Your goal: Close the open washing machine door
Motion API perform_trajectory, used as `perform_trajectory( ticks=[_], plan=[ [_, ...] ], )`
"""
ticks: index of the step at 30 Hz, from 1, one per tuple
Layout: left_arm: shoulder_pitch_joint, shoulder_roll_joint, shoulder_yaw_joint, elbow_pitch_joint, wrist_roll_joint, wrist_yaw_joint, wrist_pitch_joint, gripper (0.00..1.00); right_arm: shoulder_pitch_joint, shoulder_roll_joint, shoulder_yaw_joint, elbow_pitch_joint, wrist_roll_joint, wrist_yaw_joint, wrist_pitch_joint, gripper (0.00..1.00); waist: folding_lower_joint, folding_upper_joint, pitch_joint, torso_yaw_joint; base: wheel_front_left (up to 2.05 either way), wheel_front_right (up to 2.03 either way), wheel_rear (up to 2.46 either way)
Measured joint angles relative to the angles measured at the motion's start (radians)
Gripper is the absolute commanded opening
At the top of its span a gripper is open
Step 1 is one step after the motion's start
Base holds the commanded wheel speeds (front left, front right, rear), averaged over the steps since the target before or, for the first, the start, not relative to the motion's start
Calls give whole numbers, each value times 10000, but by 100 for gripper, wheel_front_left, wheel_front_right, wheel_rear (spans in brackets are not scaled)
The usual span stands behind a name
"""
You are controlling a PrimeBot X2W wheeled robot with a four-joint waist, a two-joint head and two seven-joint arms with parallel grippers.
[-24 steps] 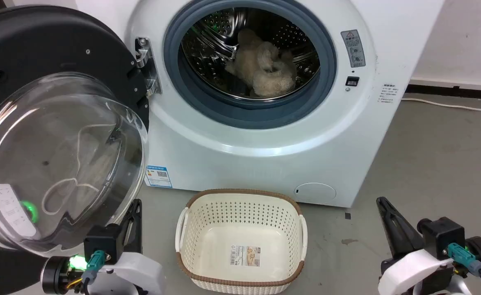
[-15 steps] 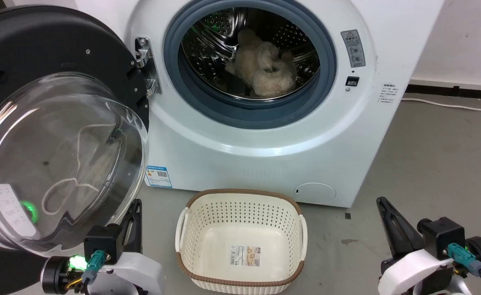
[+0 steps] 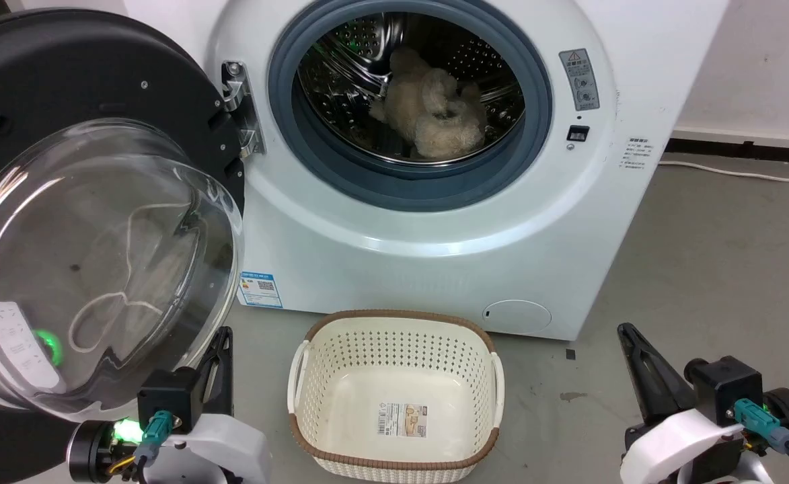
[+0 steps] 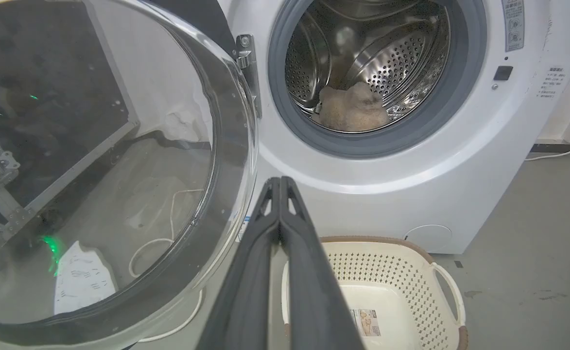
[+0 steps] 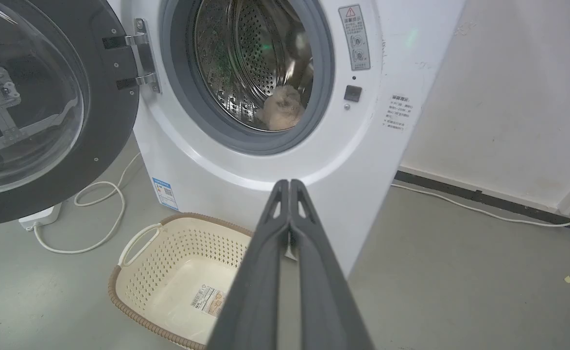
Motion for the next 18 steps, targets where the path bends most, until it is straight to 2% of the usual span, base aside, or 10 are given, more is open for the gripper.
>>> perform_trajectory(
  ticks=[9,10,18],
  plan=[
    [1,0,0,0,-2,0,0,0,1,0,-2,0,0,0,0,0,0,0,0,0,0,0,0],
    [0,0,-2,2,-2,0,0,100,-1,-2,-2,0,0,0,0,100,0,0,0,0,0,0,0],
    [-3,0,-71,8,-2,-2,-17,100,-8,-4,-13,6,36,0,-13,100,0,0,1,-1,0,0,0]
  ],
)
